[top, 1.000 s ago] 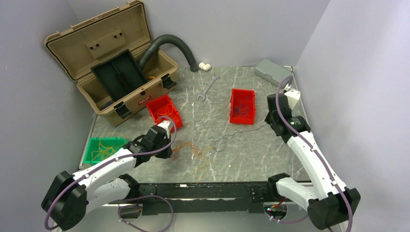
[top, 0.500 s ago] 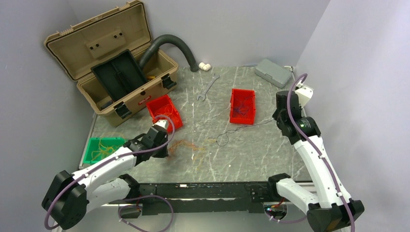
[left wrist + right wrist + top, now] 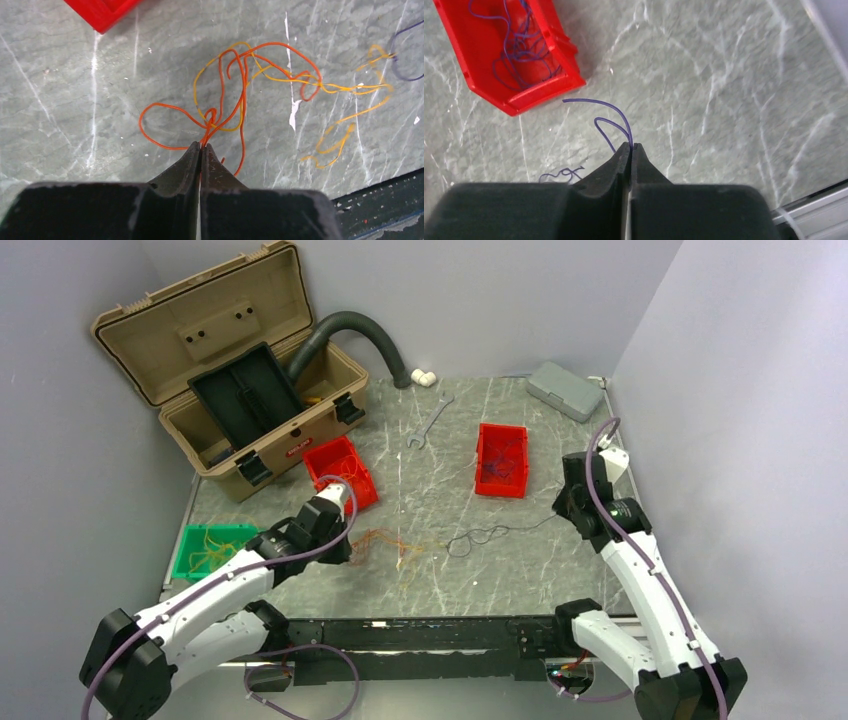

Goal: Untangle the cables
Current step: Untie the cable.

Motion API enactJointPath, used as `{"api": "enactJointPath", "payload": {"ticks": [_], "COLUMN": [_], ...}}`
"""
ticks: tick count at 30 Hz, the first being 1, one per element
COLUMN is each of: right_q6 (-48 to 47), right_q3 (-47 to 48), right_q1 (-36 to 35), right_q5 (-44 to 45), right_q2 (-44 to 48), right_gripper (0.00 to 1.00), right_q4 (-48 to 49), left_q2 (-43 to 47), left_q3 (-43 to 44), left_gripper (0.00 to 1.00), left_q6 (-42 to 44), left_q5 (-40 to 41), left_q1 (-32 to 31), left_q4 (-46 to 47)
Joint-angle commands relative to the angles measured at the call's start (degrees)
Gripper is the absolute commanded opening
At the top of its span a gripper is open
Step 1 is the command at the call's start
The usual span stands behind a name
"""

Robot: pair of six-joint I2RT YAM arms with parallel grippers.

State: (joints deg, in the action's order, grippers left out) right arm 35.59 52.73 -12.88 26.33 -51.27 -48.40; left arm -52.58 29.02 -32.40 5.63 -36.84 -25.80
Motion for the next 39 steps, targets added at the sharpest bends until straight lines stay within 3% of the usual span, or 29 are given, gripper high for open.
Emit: {"api": "enactJointPath", "payload": {"ticks": [1,3,4,5,11,13,17,21,25,34,39], "right_q6": [2.4,1.5,1.1,0.4,-0.1,5.8,21.5,34.3,40.5,34.7,13.5], "right_q3": [-3.1,-4.0,-4.4,-5.1,-6.2,-6.1,-4.7,-5.1,-6.6,-2.1,0.5], "right_q1": [0.1,0.1,0.1,0.2,-0.1,-0.6,-4.5,-14.2,-19.4,-27.4,-30.7], "right_q5": [-6.4,-8.2,-9.2,-10.4,-17.2,-15.8,-12.9,-10.1,-12.1,-14.3,-9.1], "right_q2": [1.4,1.5,1.9,2.5,2.9,1.6,-1.2,-1.1,-5.3,-20.4,-22.6], "right_gripper": [0.18,0.74,0.83,0.86,0.88,0.84,0.87,0.88,0.88,0.88,0.9], "right_q4": [0.9,0.9,1.3,1.9,3.5,1.9,-4.4,-3.7,1.1,10.0,11.4], "left_q2": [-1.5,-2.3,-2.6,-2.9,-3.4,-3.2,-1.7,0.2,0.5,-7.0,-12.8], "left_q3": [3.6,4.7,5.1,5.5,6.5,6.7,7.7,8.5,8.3,8.8,11.4], "left_gripper": [0.1,0.13,0.15,0.17,0.22,0.28,0.53,0.63,0.74,0.82,0.82], "left_q6": [3.0,3.5,3.7,3.8,3.9,3.9,4.2,4.8,4.8,4.3,7.6], "left_q5": [-2.0,-1.5,-1.3,-1.2,-0.2,0.1,1.3,2.0,0.8,-4.5,-5.0], "left_q1": [-1.0,-1.6,-1.8,-2.0,-2.9,-3.1,-3.9,-5.2,-6.5,-9.3,-10.3], "left_q4": [0.5,-0.3,-0.4,-0.6,-1.2,-1.6,-3.1,-2.9,0.3,9.0,9.2]}}
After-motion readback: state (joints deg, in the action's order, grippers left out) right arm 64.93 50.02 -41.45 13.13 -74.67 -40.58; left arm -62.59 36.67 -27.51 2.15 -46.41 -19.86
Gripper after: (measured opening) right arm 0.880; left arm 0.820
